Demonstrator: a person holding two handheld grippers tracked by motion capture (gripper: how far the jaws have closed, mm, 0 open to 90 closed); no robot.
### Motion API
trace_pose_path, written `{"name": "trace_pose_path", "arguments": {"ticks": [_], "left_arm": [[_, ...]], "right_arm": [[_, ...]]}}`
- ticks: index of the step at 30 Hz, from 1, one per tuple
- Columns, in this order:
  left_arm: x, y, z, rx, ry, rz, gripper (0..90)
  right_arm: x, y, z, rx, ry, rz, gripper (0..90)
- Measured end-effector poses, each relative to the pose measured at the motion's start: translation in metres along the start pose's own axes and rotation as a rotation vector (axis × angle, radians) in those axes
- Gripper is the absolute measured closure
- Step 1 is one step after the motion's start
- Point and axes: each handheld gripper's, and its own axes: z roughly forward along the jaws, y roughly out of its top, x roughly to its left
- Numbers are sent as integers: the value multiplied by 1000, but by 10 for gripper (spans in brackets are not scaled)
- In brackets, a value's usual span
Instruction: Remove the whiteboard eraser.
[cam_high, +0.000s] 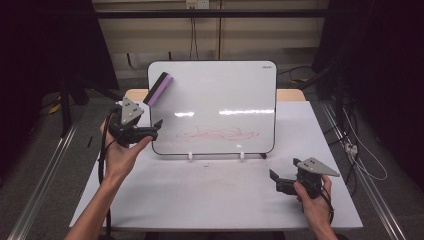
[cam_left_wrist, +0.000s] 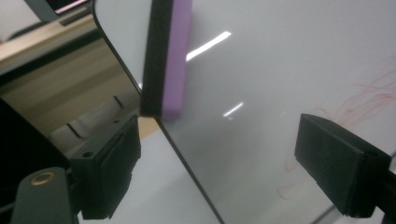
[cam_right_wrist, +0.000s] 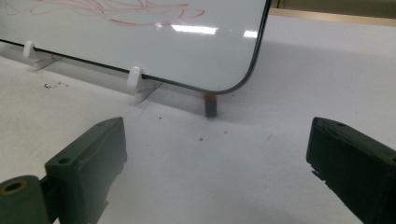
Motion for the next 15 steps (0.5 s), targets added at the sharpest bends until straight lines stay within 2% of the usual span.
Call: {"name": "trace_pose_path", "arguments": {"ticks": [6, 9, 13, 15], "left_arm": [[7, 11, 11, 36, 21, 2, 218], [10, 15, 15, 60, 33, 19, 255], [16, 21, 23, 79, 41, 23, 294], [19, 25, 27, 92, 33, 22, 326]], "right_arm": [[0, 0, 1, -1, 3, -3, 49], [0, 1, 2, 2, 8, -5, 50], [0, 1, 2, 0, 9, -4, 50], [0, 1, 2, 0, 8, -4, 50]]}}
